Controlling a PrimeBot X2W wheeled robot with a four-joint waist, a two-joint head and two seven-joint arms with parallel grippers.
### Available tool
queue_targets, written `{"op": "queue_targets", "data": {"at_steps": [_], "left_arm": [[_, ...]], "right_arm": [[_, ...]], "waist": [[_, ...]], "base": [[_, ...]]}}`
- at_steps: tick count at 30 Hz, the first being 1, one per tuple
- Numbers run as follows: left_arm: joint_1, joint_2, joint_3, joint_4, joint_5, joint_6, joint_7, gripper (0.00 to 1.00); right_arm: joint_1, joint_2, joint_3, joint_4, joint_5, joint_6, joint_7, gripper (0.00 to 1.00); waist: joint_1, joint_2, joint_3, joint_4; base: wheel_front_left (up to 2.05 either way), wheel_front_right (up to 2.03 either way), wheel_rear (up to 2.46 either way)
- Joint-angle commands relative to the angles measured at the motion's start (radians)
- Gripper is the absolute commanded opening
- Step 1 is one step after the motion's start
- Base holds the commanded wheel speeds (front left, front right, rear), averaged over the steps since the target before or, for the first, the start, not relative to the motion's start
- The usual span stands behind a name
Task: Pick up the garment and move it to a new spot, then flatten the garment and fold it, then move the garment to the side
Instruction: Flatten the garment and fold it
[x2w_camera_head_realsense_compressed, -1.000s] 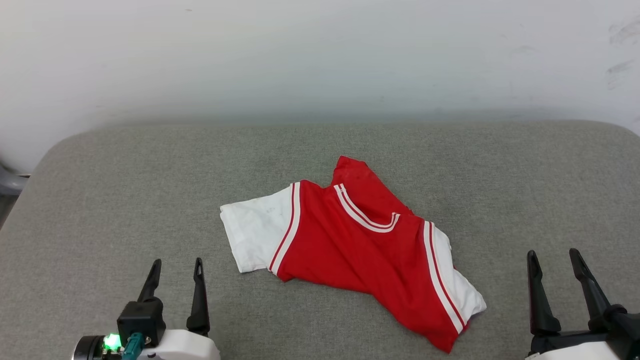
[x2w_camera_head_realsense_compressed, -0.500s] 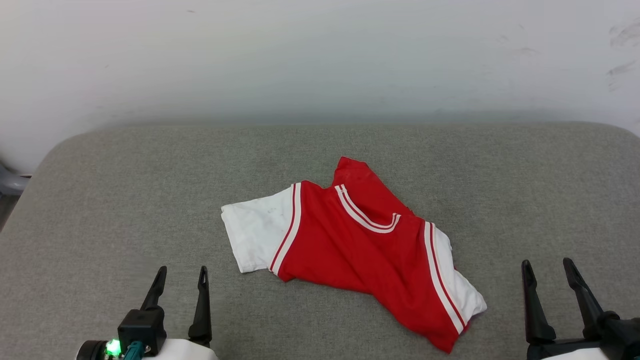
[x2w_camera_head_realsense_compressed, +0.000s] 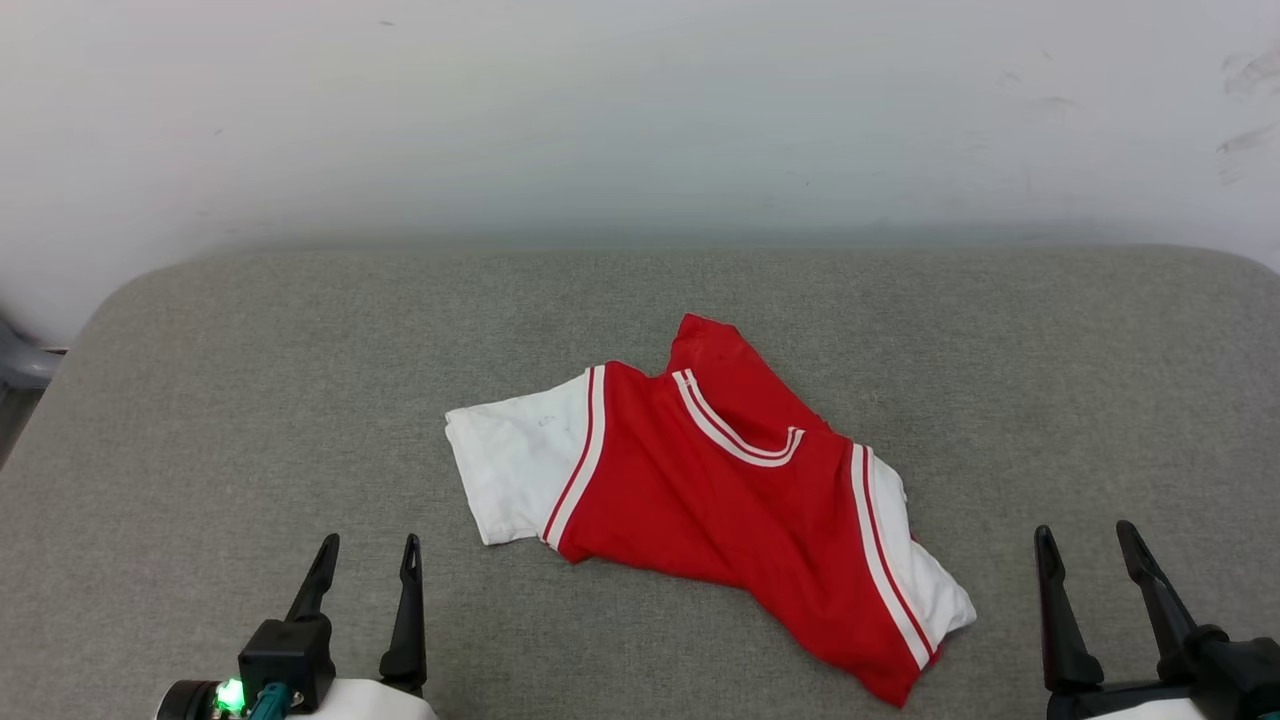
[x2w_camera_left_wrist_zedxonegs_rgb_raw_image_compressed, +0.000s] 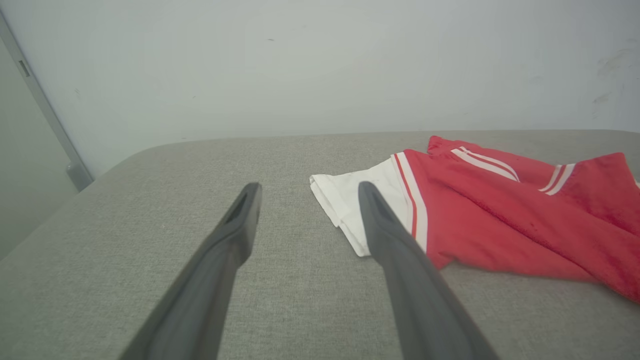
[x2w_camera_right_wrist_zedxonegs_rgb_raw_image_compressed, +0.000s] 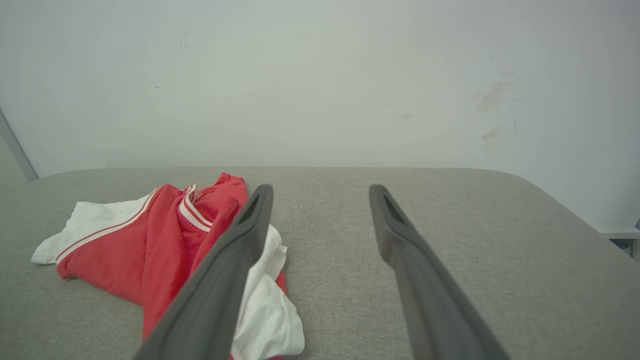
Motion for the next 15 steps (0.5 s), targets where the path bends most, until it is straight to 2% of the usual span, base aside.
{"op": "queue_targets", "data": {"at_steps": [1, 15], "left_arm": [[-0.001, -0.003, 0.008, 0.001, 0.009, -0.004, -0.003, 1.00], [0.002, -0.027, 0.042, 0.005, 0.044, -0.032, -0.003, 1.00]], "right_arm": [[0.010, 0.002, 0.002, 0.002, 0.005, -0.001, -0.004, 1.00], [0.009, 0.002, 0.005, 0.005, 0.006, -0.001, -0.004, 1.00]], "waist": [[0.0000, -0.0001, 0.000, 0.001], [0.0000, -0.0001, 0.000, 0.006]], "base": [[0.00, 0.00, 0.00], [0.00, 0.00, 0.00]]}}
